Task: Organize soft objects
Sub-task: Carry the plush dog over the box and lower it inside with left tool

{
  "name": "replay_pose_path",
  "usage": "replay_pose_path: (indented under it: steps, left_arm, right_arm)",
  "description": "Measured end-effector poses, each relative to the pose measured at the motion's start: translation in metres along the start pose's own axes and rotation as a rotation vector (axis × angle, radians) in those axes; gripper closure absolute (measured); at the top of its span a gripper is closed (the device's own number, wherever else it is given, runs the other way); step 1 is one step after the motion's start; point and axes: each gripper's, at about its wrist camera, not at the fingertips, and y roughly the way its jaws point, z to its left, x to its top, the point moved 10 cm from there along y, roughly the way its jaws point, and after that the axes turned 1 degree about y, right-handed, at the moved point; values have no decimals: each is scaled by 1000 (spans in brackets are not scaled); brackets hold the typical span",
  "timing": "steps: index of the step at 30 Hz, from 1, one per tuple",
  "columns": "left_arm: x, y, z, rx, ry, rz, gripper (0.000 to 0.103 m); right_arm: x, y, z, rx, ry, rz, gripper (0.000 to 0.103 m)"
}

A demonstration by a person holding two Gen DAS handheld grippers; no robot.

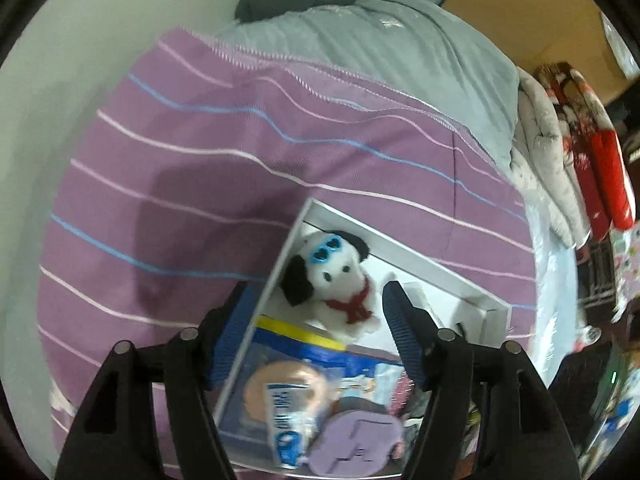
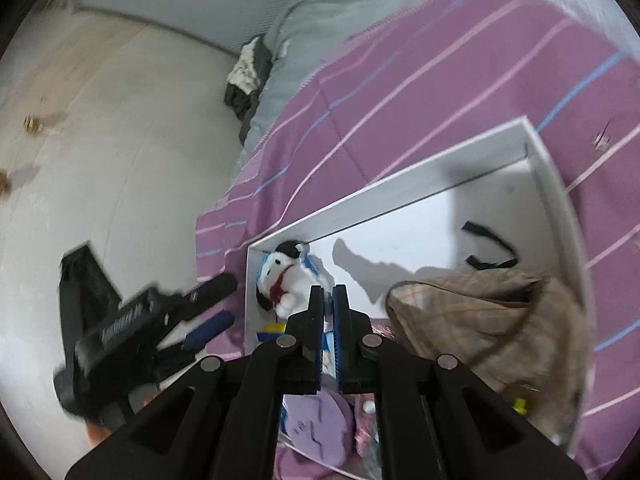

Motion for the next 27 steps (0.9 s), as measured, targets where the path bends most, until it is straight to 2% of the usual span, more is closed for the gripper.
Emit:
replay_pose_path:
  steps: [6,9,14,19,20,21,22,24,27]
  left_arm:
    - [-2,1,7,-9,33,0,36]
    - [0,0,11,-2,49,-13,36]
    - [-2,-8,15,14,81,-43,36]
    - [-4,-15,20,27,117,-82,36]
    - [-5,-16,22,30,121,-84,36]
    - [-7,-16,22,34,127,-84,36]
    - [-8,-17,22,33,132,-83,36]
    - [-12,-19,21,29,144,-84,35]
    - [-17,-26,19,28,158,-102,35]
  right_arm:
    - [-1,27,-6,-34,100,41,99]
    - [-6,39,-14,-99,114,60,99]
    - [-11,57,-6,-118,76,87,97]
    - [-19,64,9,-135,-30,124,97]
    - [-19,62,10,-152,-52,120,95]
    - [-19,60,11,-173,-81,110,87]
    - [-19,57,12,-205,-120,95,74]
    - [-20,48,17,-249,-186,67,57]
    - [-22,35,28,-248,-242,42,54]
